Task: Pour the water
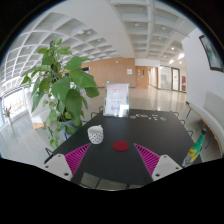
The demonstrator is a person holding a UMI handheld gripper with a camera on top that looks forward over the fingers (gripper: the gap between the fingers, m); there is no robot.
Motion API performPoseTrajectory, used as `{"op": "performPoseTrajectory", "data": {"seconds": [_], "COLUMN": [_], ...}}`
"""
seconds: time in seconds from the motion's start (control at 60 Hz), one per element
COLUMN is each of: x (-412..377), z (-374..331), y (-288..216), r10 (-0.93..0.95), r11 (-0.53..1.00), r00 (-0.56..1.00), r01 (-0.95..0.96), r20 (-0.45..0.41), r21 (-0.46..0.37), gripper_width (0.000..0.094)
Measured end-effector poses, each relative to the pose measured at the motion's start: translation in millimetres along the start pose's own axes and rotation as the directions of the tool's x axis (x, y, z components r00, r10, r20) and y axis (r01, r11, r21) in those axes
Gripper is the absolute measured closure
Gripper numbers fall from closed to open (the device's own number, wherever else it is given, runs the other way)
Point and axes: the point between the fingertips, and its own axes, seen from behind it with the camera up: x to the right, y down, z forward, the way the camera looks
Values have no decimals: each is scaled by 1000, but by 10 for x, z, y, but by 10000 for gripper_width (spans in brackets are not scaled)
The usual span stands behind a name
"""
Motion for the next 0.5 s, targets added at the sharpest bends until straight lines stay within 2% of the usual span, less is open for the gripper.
{"op": "performPoseTrajectory", "data": {"seconds": [0.283, 0.5], "x": [384, 1074], "z": [-21, -69], "y": [416, 1085], "r10": [45, 59], "r11": [995, 981], "r00": [998, 982], "r01": [-50, -90], "r20": [-51, -178], "r21": [-85, -171], "gripper_width": [73, 77]}}
